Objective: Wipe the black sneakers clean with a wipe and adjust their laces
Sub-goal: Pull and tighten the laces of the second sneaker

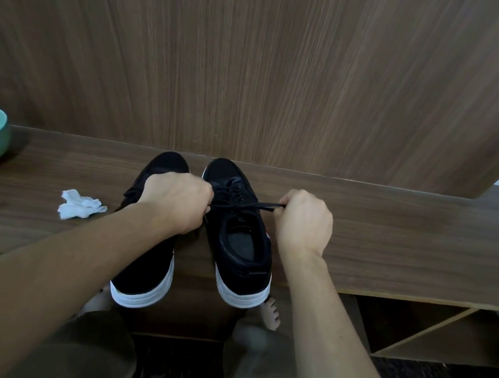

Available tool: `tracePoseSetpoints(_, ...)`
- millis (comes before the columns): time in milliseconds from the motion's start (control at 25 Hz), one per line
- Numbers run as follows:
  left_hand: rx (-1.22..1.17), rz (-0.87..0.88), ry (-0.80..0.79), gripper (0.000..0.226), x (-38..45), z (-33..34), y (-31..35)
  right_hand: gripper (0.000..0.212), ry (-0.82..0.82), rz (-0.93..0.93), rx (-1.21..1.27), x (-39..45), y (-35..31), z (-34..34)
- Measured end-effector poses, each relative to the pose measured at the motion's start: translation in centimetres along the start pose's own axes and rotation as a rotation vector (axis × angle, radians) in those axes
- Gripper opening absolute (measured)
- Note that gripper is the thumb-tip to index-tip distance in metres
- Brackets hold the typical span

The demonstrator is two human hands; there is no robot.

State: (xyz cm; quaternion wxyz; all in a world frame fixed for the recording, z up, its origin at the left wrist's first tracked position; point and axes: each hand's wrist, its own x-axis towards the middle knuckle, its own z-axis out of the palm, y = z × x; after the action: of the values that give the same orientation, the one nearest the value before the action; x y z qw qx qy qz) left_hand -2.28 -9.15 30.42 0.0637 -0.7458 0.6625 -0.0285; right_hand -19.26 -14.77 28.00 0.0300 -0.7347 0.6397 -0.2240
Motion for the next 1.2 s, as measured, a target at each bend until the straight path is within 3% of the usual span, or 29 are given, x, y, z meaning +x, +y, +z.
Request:
tracePoseSetpoints(200,0.020,0.013,0.048,0.026,-0.2,0.7,-0.1,0.014,0.001,0.029,0.115,-0.5,0.2,0.4)
tracePoseSetpoints(280,-0.083,0.026,-0.007,0.028,-0.4,0.6,-0.5,0.014,-0.131,0.103,0.421,-0.5,0.8,-0.1)
tracePoseSetpoints(400,-0.544,-0.039,-0.147,0.032,0.5,-0.9,-1.6,0.012,-0.372,0.196,0.897,-0.3,1.5,-1.6)
tracePoseSetpoints(440,-0.602,-0.059,-0.153,0.031,1.2,-1.3,-1.9,0.013,-0.453,0.212,0.984,-0.4,1.5,-1.9)
tracePoseSetpoints(560,-0.399,-0.085,-0.200,0.032,2.5,-1.7,-2.1,0.018,-0.586,0.269,1.036,-0.5,1.3,-2.8)
tracePoseSetpoints(680,-0.218,-0.073,-0.246,0.035,3.0,-0.8,-1.7,0.028,-0.551,0.334,1.020,-0.1,1.5,-3.4)
tracePoseSetpoints(800,-0.314,-0.086,-0.142,0.003,3.2,-0.1,-1.4,0.020,-0.453,0.287,1.002,0.0,1.6,-3.1)
tracePoseSetpoints(1040,-0.527,-0.027,-0.119,0.014,3.0,0.5,-1.9,0.025,-0.371,0.189,1.104,0.2,1.8,-2.6)
tracePoseSetpoints(1200,-0.423,-0.026,-0.050,0.007,2.6,0.8,-1.6,0.031,-0.358,0.199,1.150,-0.3,1.0,-2.4)
